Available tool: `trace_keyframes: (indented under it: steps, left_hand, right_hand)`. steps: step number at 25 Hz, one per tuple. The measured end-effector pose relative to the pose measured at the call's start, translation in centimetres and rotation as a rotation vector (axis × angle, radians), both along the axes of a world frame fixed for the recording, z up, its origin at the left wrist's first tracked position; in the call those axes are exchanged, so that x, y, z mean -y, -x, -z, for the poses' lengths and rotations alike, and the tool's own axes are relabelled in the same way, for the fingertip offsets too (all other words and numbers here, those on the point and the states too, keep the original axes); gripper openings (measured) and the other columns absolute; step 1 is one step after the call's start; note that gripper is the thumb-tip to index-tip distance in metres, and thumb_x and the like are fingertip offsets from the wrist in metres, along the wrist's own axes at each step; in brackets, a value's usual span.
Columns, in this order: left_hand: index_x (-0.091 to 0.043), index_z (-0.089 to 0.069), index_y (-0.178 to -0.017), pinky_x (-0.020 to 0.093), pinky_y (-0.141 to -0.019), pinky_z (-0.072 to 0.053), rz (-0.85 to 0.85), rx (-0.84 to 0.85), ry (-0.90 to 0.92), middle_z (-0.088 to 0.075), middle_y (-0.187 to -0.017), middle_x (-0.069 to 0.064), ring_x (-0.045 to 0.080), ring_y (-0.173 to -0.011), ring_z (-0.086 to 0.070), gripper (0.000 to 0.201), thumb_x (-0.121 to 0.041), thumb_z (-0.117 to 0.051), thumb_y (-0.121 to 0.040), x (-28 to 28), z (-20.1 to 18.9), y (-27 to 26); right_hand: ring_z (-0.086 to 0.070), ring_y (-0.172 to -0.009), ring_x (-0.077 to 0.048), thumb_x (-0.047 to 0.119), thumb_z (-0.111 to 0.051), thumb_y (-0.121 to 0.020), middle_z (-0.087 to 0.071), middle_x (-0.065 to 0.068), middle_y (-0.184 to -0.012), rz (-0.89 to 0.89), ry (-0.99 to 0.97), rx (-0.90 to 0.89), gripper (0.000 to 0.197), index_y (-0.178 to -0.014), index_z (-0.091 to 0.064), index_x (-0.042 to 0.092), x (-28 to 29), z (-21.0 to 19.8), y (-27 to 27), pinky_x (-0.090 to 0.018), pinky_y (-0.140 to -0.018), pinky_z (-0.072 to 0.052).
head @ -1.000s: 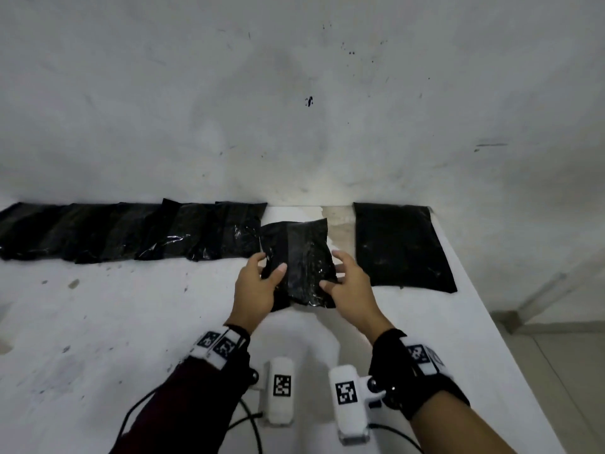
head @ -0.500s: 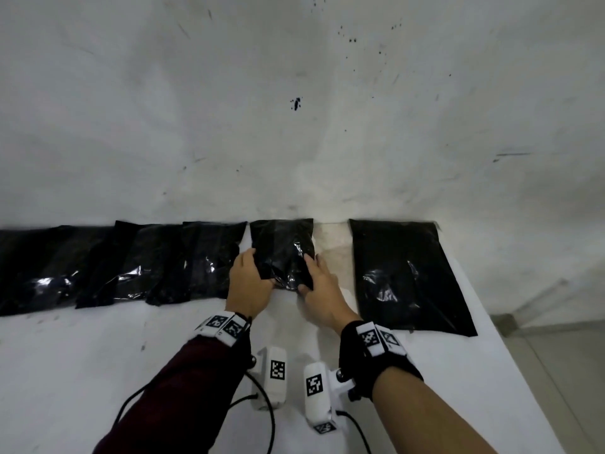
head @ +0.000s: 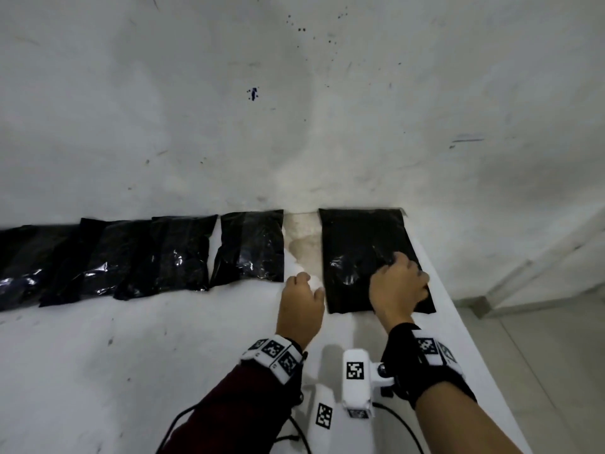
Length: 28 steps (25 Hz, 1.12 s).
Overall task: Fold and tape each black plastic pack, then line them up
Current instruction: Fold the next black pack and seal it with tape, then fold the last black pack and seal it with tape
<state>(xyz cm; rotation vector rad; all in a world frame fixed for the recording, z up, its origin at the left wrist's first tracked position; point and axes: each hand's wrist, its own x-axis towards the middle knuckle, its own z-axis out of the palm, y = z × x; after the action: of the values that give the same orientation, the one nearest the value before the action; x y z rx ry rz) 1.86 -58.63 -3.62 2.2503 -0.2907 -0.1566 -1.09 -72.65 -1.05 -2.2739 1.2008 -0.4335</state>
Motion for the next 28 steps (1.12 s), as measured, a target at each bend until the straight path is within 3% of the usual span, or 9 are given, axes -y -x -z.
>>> trace_keyframes:
  steps: [4,7,9,11,13,16,19,23,28]
  left_hand:
    - [0.008,-0.051,-0.112,0.029,-0.085,-0.039,-0.17,-0.269,0.031,-0.06,-0.11,0.022,0.034,-0.108,-0.054,0.039,-0.025,-0.056,-0.091,2.7,-0.3,0.8]
    - [0.007,-0.059,-0.091,0.035,-0.081,-0.046,-0.234,-0.396,0.067,-0.063,-0.107,0.025,0.036,-0.102,-0.058,0.028,-0.022,-0.058,-0.089,3.8,-0.6,0.6]
    - [-0.001,-0.052,-0.068,0.032,-0.07,-0.043,-0.208,-0.418,0.052,-0.065,-0.092,0.022,0.036,-0.091,-0.061,0.025,-0.016,-0.059,-0.087,4.2,-0.6,0.6]
    - [-0.008,-0.043,-0.058,0.029,-0.066,-0.037,-0.198,-0.446,0.08,-0.055,-0.07,0.013,0.031,-0.075,-0.053,0.033,-0.011,-0.057,-0.087,4.3,-0.4,0.9]
    - [-0.009,-0.047,-0.062,0.032,-0.067,-0.037,-0.206,-0.485,0.22,-0.052,-0.07,0.01,0.025,-0.071,-0.047,0.027,-0.009,-0.056,-0.087,4.1,-0.7,1.4]
    - [-0.01,-0.056,-0.08,0.031,-0.064,-0.046,-0.248,-0.52,0.519,-0.059,-0.084,0.008,0.021,-0.077,-0.055,0.013,-0.005,-0.052,-0.091,3.0,-3.1,2.0]
    - [-0.011,-0.052,-0.074,0.024,-0.061,-0.051,-0.203,-0.458,0.78,-0.057,-0.077,0.004,0.014,-0.072,-0.057,0.022,-0.001,-0.048,-0.093,1.5,-8.0,2.8]
    - [-0.014,-0.052,-0.073,0.034,-0.069,-0.052,-0.145,-0.359,0.941,-0.061,-0.065,0.0,0.012,-0.064,-0.06,0.023,-0.003,-0.048,-0.093,-1.5,-13.8,4.2]
    - [-0.019,-0.05,-0.074,0.034,-0.064,-0.044,-0.135,-0.306,0.959,-0.058,-0.074,-0.001,0.015,-0.07,-0.057,0.023,-0.008,-0.045,-0.094,-5.0,-17.2,6.0]
  right_hand:
    - [-0.028,-0.127,-0.042,0.016,-0.047,-0.09,-0.033,-0.023,-0.138,0.219,-0.257,-0.28,0.043,-0.129,-0.038,0.0,4.1,0.0,3.2,-0.049,-0.103,-0.027]
    - [-0.039,-0.124,-0.042,0.015,-0.048,-0.09,-0.044,-0.024,-0.133,0.197,-0.379,-0.217,0.039,-0.124,-0.045,-0.003,6.0,1.1,4.4,-0.046,-0.102,-0.034]
    - [-0.047,-0.116,-0.044,0.011,-0.048,-0.087,-0.054,-0.026,-0.123,0.16,-0.438,-0.115,0.028,-0.11,-0.054,-0.005,6.6,1.4,4.8,-0.045,-0.097,-0.04]
    - [-0.052,-0.106,-0.043,0.006,-0.048,-0.085,-0.059,-0.025,-0.11,0.141,-0.483,-0.022,0.01,-0.09,-0.054,0.0,6.9,0.9,5.3,-0.043,-0.087,-0.043]
    - [-0.055,-0.091,-0.037,0.002,-0.048,-0.085,-0.057,-0.02,-0.092,0.112,-0.518,0.06,0.005,-0.081,-0.051,0.0,7.1,-0.3,5.9,-0.037,-0.073,-0.041]
    - [-0.047,-0.069,-0.026,0.002,-0.049,-0.085,-0.052,-0.014,-0.07,0.025,-0.557,0.264,0.021,-0.064,-0.051,0.002,6.9,-3.0,6.3,-0.031,-0.056,-0.034]
    - [-0.054,-0.066,-0.025,0.007,-0.052,-0.087,-0.057,-0.012,-0.072,0.004,-0.672,0.503,0.025,-0.063,-0.053,0.01,6.5,-6.5,7.1,-0.032,-0.059,-0.041]
    - [-0.062,-0.066,-0.026,0.007,-0.05,-0.091,-0.06,-0.007,-0.077,-0.107,-0.813,0.736,0.02,-0.073,-0.055,0.011,4.6,-12.0,8.4,-0.029,-0.058,-0.047]
    - [-0.06,-0.079,-0.023,0.012,-0.045,-0.095,-0.06,-0.004,-0.082,-0.269,-0.874,0.742,0.017,-0.081,-0.053,0.013,1.0,-15.0,9.3,-0.031,-0.065,-0.048]
